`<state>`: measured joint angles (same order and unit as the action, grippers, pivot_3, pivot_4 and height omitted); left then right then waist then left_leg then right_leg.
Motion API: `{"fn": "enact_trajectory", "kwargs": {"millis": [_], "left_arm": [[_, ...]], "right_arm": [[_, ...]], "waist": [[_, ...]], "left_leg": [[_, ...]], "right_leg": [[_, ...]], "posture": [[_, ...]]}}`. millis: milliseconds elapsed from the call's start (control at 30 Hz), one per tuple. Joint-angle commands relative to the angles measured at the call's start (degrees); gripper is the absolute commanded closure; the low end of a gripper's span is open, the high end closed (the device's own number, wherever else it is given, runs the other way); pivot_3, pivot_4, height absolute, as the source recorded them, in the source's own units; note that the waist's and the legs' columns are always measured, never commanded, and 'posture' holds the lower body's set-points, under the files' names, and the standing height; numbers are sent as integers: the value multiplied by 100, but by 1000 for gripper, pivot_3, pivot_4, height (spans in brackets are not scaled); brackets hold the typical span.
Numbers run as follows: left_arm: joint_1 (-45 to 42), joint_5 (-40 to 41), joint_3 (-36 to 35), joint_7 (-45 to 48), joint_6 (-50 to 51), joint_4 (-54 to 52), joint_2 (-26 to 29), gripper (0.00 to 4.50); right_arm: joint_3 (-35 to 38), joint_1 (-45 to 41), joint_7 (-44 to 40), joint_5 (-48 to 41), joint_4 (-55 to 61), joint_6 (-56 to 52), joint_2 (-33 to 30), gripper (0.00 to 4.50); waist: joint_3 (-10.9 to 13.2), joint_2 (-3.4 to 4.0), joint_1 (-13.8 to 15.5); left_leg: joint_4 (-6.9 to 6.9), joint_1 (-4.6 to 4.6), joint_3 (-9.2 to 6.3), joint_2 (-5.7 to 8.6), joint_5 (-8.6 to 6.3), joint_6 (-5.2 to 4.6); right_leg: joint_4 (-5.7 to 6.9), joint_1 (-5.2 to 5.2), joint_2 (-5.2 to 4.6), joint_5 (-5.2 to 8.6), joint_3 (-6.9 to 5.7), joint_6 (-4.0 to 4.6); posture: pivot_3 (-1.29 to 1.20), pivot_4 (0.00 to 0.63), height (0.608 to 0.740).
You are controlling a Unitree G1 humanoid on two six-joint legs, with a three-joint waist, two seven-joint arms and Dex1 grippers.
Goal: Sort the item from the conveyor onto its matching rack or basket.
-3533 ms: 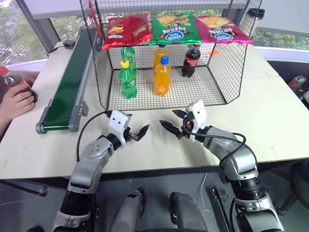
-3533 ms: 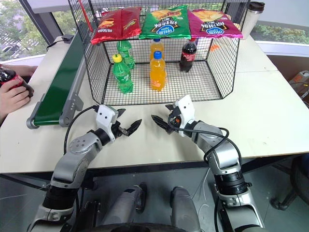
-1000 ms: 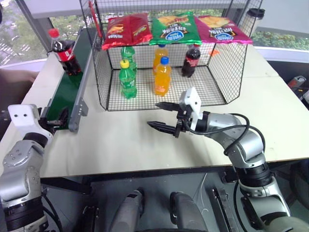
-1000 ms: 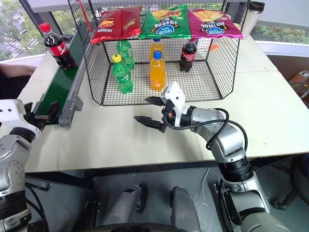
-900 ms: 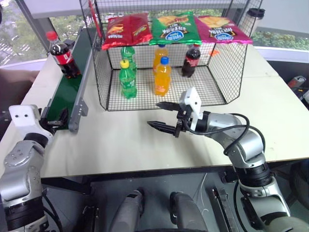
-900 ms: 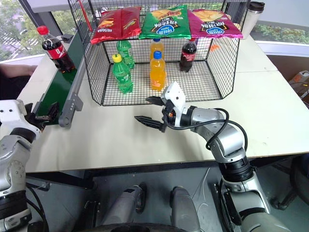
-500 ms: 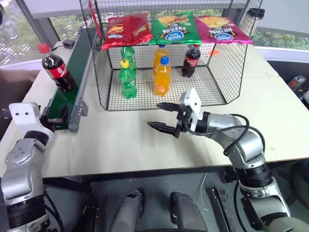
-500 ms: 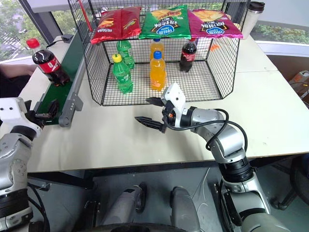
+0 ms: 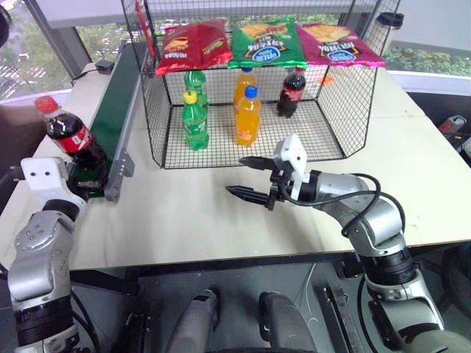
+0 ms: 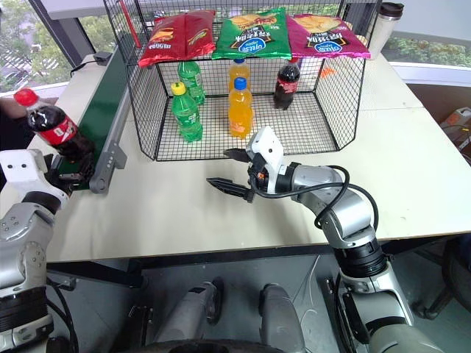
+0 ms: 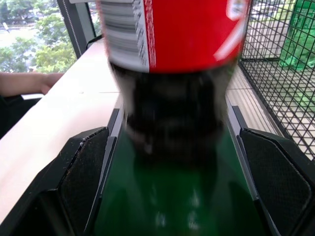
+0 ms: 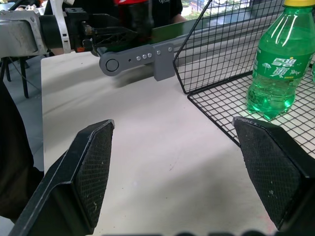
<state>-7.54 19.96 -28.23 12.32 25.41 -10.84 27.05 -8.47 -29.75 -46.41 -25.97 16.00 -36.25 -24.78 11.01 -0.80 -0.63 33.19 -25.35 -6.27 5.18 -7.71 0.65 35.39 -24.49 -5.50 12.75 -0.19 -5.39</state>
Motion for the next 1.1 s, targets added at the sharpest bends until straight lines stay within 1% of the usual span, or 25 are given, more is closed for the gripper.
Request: {"fn": "enact_trajectory", "kwargs": {"millis": [33,100,133,167,200,233,333,467,567,633,733,833,900,1000,1100], "left_arm": [[-15,-4,-34,13,-88,-61,55,0],[34,110,-72,95,-147,-51,-22,0],[79,252,-111,216,-188,-104,-64,539],[114,348,-147,299,-255,-158,-98,795],[116,471,-212,330,-233,-209,-128,1241],[100,583,-262,341,-173,-246,-133,1483],[18,1011,-415,375,175,-394,-61,1481],[-341,1547,-582,389,601,-575,220,1481],[-646,1817,-461,526,873,-702,510,1481],[-803,1914,-238,718,1001,-754,672,1481],[-1021,1934,314,1083,1110,-849,797,1481],[-1411,1841,940,1230,1073,-816,602,1481],[-1516,1707,1428,1452,983,-816,485,1481],[-1528,1312,2178,1979,694,-740,505,1481],[-1567,1099,2579,2387,476,-591,493,1481]], "right_arm": [[47,-31,22,-33,195,27,-32,519],[53,-41,36,-22,181,26,-36,519],[56,-42,41,-18,182,23,-41,413],[61,-41,48,-21,188,15,-47,413],[65,-38,54,-23,197,9,-56,413],[66,-39,57,-26,198,5,-64,413],[68,-18,71,-44,238,-17,-92,413],[78,-11,86,-73,298,-65,-118,413],[105,-51,77,-121,344,-136,-150,413],[130,-85,69,-163,391,-189,-173,413],[219,-171,64,-284,440,-309,-170,413],[527,-320,235,-684,511,-625,-59,413],[715,-447,377,-918,543,-824,-11,413],[854,-582,493,-1092,585,-987,-41,413],[911,-647,541,-1162,611,-1054,-92,413]], "waist": [[0,0,0],[0,0,-1],[0,0,-1],[0,0,-1],[0,0,5],[0,0,15],[0,-1,19],[2,-5,15],[3,-10,4],[3,-10,-3],[3,-9,8],[3,-10,20],[3,-10,13],[3,-10,-15],[5,-8,-25]], "left_leg": [[0,0,0,0,0,0],[0,0,0,0,0,0],[0,0,0,0,0,0],[0,0,0,0,0,0],[0,0,0,0,0,0],[0,0,0,0,0,0],[0,-1,-2,0,0,0],[0,-2,-3,0,0,0],[0,-5,-6,0,0,0],[0,-5,-3,0,0,0],[-1,-5,-1,2,0,0],[-1,-4,-1,3,0,0],[0,-5,-1,2,1,-1],[-3,-5,1,2,1,-1],[-16,-5,6,0,1,-2]], "right_leg": [[0,0,0,0,0,0],[0,0,0,0,0,0],[0,0,0,0,0,0],[0,0,0,0,0,0],[-1,0,-1,0,0,0],[-1,0,-1,0,0,0],[-1,2,-1,0,-1,0],[-1,1,-1,0,-2,0],[-1,-1,1,0,-5,0],[-3,-1,1,0,-4,0],[-5,-1,1,0,-4,0],[-6,1,1,0,-3,0],[-6,2,1,0,-3,0],[-6,1,0,0,-2,0],[-7,-9,1,0,2,1]], "posture": [[0,150,738],[0,150,738],[0,150,738],[0,150,738],[0,150,738],[0,150,738],[0,150,738],[0,150,738],[0,150,738],[0,150,738],[0,150,738],[0,150,738],[0,150,738],[0,150,738],[0,150,738]]}}
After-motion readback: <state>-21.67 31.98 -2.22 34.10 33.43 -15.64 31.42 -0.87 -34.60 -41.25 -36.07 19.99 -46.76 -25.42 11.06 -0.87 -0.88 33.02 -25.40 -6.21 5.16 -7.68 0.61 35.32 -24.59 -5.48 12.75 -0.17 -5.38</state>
